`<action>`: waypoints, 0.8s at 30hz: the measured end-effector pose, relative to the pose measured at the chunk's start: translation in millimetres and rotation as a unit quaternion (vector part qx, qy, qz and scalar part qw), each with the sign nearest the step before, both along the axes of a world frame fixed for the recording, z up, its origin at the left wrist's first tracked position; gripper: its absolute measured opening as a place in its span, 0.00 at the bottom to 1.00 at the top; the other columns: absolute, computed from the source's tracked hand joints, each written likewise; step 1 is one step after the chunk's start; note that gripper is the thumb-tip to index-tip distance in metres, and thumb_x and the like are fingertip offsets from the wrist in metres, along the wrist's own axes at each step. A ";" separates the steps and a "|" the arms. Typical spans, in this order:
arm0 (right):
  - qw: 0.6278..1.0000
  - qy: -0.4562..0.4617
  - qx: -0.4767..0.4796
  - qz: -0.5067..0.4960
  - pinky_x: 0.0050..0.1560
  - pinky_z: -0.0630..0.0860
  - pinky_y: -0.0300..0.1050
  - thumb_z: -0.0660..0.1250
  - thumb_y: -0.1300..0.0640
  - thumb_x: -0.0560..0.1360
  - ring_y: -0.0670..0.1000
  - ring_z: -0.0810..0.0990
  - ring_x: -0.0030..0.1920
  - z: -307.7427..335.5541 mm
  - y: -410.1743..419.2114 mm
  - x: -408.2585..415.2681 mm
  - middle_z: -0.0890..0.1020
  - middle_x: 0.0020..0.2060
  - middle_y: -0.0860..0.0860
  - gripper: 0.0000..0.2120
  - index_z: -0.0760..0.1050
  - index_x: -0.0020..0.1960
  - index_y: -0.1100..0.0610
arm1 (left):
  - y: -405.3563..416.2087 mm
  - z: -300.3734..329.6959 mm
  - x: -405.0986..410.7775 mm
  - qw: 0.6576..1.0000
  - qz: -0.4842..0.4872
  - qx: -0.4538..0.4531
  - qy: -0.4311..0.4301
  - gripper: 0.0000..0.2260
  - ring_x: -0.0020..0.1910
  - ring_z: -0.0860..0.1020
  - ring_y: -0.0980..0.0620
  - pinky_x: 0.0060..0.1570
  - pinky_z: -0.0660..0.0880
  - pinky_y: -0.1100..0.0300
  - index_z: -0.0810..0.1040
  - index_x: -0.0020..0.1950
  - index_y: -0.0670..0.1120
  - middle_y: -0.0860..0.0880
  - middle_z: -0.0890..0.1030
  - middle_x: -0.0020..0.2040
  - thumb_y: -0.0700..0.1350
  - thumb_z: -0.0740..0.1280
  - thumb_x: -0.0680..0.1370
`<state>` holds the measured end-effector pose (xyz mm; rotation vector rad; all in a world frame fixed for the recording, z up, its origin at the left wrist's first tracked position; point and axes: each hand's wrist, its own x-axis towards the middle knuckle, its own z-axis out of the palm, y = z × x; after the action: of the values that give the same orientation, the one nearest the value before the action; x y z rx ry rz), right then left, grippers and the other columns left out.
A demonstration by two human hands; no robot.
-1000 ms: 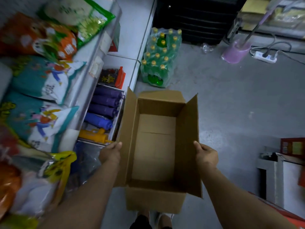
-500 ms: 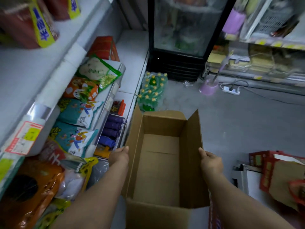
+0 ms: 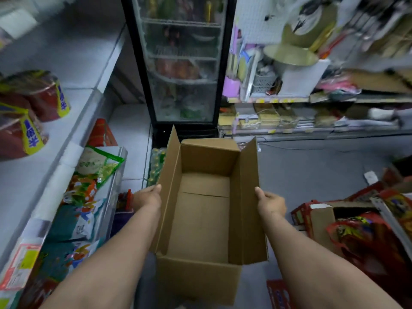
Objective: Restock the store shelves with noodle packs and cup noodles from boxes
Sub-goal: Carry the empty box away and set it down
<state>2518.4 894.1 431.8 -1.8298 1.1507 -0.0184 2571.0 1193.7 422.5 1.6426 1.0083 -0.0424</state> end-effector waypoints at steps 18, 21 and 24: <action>0.954 0.010 -0.061 -0.294 0.53 0.73 0.45 0.68 0.45 0.79 0.62 0.80 0.59 41.3 -1.6 -188.4 0.85 0.54 0.59 0.17 0.85 0.57 0.57 | -116.1 43.5 -11.3 0.940 -0.340 -0.010 0.001 0.10 0.48 0.81 0.42 0.52 0.73 0.55 0.86 0.56 0.44 0.42 0.85 0.54 0.46 0.74 0.77; 0.939 0.043 -0.071 -0.335 0.50 0.70 0.45 0.66 0.44 0.81 0.62 0.80 0.59 43.5 -4.8 -230.9 0.85 0.55 0.60 0.19 0.85 0.55 0.58 | -148.8 41.3 -32.4 0.924 -0.379 -0.042 0.028 0.11 0.47 0.80 0.43 0.53 0.75 0.54 0.85 0.56 0.42 0.42 0.84 0.54 0.45 0.75 0.76; 0.924 0.068 -0.071 -0.370 0.52 0.72 0.47 0.65 0.44 0.81 0.61 0.80 0.53 44.8 -4.7 -270.4 0.84 0.52 0.61 0.20 0.85 0.46 0.59 | -175.9 41.1 -57.3 0.902 -0.423 -0.072 0.052 0.14 0.59 0.80 0.39 0.62 0.76 0.50 0.81 0.60 0.38 0.43 0.82 0.58 0.45 0.72 0.78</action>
<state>2248.0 889.4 476.7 -1.4272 1.9241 -0.4230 2513.8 1017.8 463.7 1.8372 0.2850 -0.7739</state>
